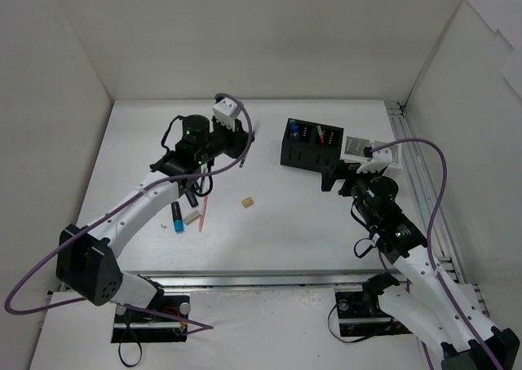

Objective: Sort the stationery into containers
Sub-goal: Pick up the pen from the center of the board, then place the pen in the storage box.

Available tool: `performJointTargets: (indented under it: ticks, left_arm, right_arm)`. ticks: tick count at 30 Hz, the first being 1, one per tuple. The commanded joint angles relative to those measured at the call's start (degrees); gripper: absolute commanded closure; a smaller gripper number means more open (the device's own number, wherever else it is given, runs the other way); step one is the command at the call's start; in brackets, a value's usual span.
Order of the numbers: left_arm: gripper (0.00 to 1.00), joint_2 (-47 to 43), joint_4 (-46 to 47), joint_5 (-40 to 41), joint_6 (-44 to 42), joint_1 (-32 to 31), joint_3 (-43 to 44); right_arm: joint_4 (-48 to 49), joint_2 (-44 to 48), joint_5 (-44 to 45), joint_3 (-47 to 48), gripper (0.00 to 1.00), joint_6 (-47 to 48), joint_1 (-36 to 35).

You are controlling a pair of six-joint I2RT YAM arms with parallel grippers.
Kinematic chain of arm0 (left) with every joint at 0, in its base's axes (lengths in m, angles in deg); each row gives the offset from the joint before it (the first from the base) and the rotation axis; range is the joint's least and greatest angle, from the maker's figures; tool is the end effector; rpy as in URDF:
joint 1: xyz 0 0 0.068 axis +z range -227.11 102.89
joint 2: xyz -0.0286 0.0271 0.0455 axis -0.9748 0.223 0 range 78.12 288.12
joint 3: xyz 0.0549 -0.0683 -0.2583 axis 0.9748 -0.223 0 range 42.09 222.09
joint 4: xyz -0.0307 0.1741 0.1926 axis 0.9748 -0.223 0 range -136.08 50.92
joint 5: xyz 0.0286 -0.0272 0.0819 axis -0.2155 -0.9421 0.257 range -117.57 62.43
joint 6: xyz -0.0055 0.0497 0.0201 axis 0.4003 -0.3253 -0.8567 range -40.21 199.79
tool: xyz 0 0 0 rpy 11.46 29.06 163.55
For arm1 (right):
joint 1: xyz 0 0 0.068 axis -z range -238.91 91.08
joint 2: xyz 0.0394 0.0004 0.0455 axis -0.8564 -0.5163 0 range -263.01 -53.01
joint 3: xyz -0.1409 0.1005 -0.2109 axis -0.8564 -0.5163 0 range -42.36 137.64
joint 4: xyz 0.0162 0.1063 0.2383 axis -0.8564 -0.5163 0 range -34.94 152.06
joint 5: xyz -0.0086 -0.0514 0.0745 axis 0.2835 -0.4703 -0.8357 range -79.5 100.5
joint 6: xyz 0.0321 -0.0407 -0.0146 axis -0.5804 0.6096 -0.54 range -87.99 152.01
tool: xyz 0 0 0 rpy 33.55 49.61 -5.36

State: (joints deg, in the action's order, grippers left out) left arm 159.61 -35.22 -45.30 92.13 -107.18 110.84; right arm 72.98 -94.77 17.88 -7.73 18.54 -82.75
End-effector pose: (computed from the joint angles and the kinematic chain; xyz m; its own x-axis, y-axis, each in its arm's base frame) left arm 0.2886 -0.1796 0.3624 -0.2883 -0.0684 -0.9551 0.6920 0.6745 -0.2572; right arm 0.1689 0.0696 0.3257 -0.0072 0.2494 -0.9684 -0.2899 0.9263 0.2407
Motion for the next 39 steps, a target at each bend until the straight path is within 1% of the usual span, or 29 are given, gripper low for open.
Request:
performJointTargets:
  ticks: [1, 3, 4, 5, 7, 8, 10, 11, 13, 14, 18, 21, 22, 23, 25, 26, 27, 31, 32, 34, 35, 37, 39]
  left_arm:
    - [1.0, -0.46, 13.69, -20.45, -10.3, -0.52, 2.61]
    - [1.0, 1.03, 15.39, -23.56, -11.01, -0.52, 3.23]
    - [1.0, 1.64, 14.87, -26.18, -11.63, -0.52, 4.8]
    - [1.0, 2.87, 14.17, -27.34, -11.72, -0.52, 5.6]
    - [1.0, 3.84, 13.37, -29.71, -11.64, -0.52, 6.74]
    - [1.0, 4.2, 13.63, -29.81, -10.94, -0.52, 6.57]
    - [1.0, 4.03, 15.64, -29.55, -10.15, -1.05, 5.26]
    - [1.0, 3.76, 16.26, -29.55, -9.71, -1.05, 4.73]
    - [1.0, 3.59, 17.32, -29.03, -9.35, -1.57, 3.76]
    - [1.0, 3.58, 17.24, -28.67, -9.44, -1.58, 3.76]
    - [1.0, 3.85, 17.41, -28.05, -8.91, -2.8, 3.76]
    - [1.0, 4.2, 17.41, -27.26, -8.65, -2.81, 3.76]
    - [1.0, 4.29, 16.72, -27.0, -8.39, -3.33, 4.02]
    - [1.0, 4.29, 16.53, -27.0, -8.38, -3.33, 4.02]
    - [1.0, 4.03, 16.53, -25.6, -8.73, -3.94, 3.41]
    - [1.0, 3.85, 16.71, -25.33, -8.73, -3.95, 3.15]
    - [1.0, 3.76, 16.71, -24.81, -8.73, -4.56, 2.88]
    - [1.0, 4.02, 15.92, -24.01, -8.65, -4.56, 2.79]
    - [1.0, 3.94, 15.83, -24.1, -8.39, -4.56, 2.7]
    - [1.0, 3.76, 16.18, -24.45, -8.47, -4.56, 2.27]
    - [1.0, 3.59, 16.36, -24.62, -8.38, -4.56, 2.09]
    - [1.0, 3.5, 16.27, -24.71, -8.38, -4.56, 2.0]
    - [1.0, 3.23, 16.27, -24.8, -8.3, -4.56, 1.39]
  right_arm:
    - [1.21, -0.69, -5.43, 5.17, 0.02, -0.85, -0.07]
    - [3.05, -1.22, -9.29, 5.53, 0.02, -0.85, -0.16]
    - [4.88, -1.39, -10.62, 5.1, 0.02, -1.2, 0.01]
    - [6.73, -1.83, -14.63, 5.01, 0.02, -1.46, -0.16]
    - [12.18, -4.2, -19.13, 6.05, 0.02, -2.95, 0.02]
    - [15.68, -5.34, -24.03, 6.5, 0.02, -3.57, -0.07]
    - [19.21, -9.56, -27.22, 7.81, 0.02, -6.82, 0.01]
    - [22.97, -11.05, -30.02, 8.25, 0.02, -8.05, -0.07]
    - [26.5, -15.36, -31.8, 9.22, 0.02, -12.0, -0.25]
    - [28.87, -18.07, -31.9, 9.75, 0.05, -13.84, -0.6]
    - [30.82, -24.31, -29.79, 13.35, 0.12, -15.09, -1.74]
    - [33.72, -26.44, -28.65, 13.97, 0.15, -15.79, -2.88]
    - [34.17, -26.62, -28.12, 14.15, 0.16, -15.71, -3.58]
    - [34.43, -26.88, -26.81, 14.41, 0.19, -15.53, -4.11]
    - [34.61, -27.06, -25.75, 14.67, 0.23, -15.0, -4.9]
    - [34.96, -27.15, -24.35, 14.76, 0.29, -15.0, -5.25]
    - [35.14, -27.06, -23.73, 14.68, 0.32, -14.83, -5.34]
    - [35.23, -26.18, -21.36, 14.24, 0.37, -14.13, -5.87]
    - [35.23, -25.75, -20.31, 14.15, 0.41, -13.86, -6.05]
    - [35.23, -25.3, -19.42, 14.06, 0.46, -13.68, -6.13]
    - [35.23, -25.3, -19.33, 14.32, 0.51, -13.16, -6.31]
    - [35.23, -25.3, -18.81, 14.76, 0.52, -12.28, -6.22]
    - [35.14, -24.52, -15.83, 14.67, 0.51, -11.4, -6.31]
